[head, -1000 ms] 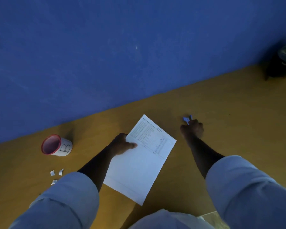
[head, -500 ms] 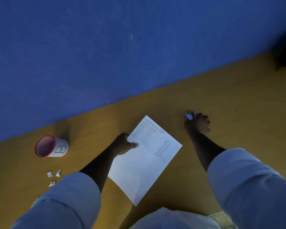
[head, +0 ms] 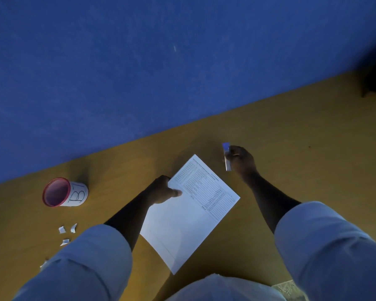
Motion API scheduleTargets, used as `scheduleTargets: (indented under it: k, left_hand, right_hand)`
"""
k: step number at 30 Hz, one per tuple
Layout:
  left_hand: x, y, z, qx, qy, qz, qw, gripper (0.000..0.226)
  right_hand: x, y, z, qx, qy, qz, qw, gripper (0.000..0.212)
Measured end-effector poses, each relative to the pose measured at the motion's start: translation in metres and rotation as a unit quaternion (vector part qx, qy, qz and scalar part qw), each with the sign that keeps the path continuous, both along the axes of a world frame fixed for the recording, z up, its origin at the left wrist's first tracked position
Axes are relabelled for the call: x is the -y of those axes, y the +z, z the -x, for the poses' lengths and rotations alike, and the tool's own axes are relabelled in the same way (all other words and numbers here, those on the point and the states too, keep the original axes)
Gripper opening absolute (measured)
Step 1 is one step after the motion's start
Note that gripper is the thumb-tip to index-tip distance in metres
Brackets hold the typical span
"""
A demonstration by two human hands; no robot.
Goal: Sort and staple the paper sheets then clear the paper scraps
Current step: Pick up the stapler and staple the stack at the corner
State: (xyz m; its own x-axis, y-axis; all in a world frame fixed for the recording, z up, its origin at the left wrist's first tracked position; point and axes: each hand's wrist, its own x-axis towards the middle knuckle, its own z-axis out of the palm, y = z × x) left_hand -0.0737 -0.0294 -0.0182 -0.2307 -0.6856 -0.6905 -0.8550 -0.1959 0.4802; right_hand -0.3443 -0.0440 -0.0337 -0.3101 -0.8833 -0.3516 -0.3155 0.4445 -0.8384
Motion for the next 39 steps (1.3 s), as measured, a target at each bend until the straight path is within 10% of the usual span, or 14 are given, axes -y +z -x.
scheduleTargets:
  k: [3,17,39]
  left_hand:
    - [-0.002,0.002,-0.002,0.009,-0.006,0.007,1.0,0.04]
    - [-0.003,0.008,-0.01,0.036,-0.024,0.033,0.998,0.043]
    - [-0.004,0.008,-0.006,0.086,-0.028,0.033,0.995,0.037]
  right_hand:
    - [0.002,0.011,-0.015,0.196,0.007,-0.07,0.978,0.01]
    - [0.007,0.018,-0.02,-0.006,0.298,-0.029,0.954,0.034]
    - [0.018,0.027,-0.037,-0.041,0.403,0.011,0.914,0.038]
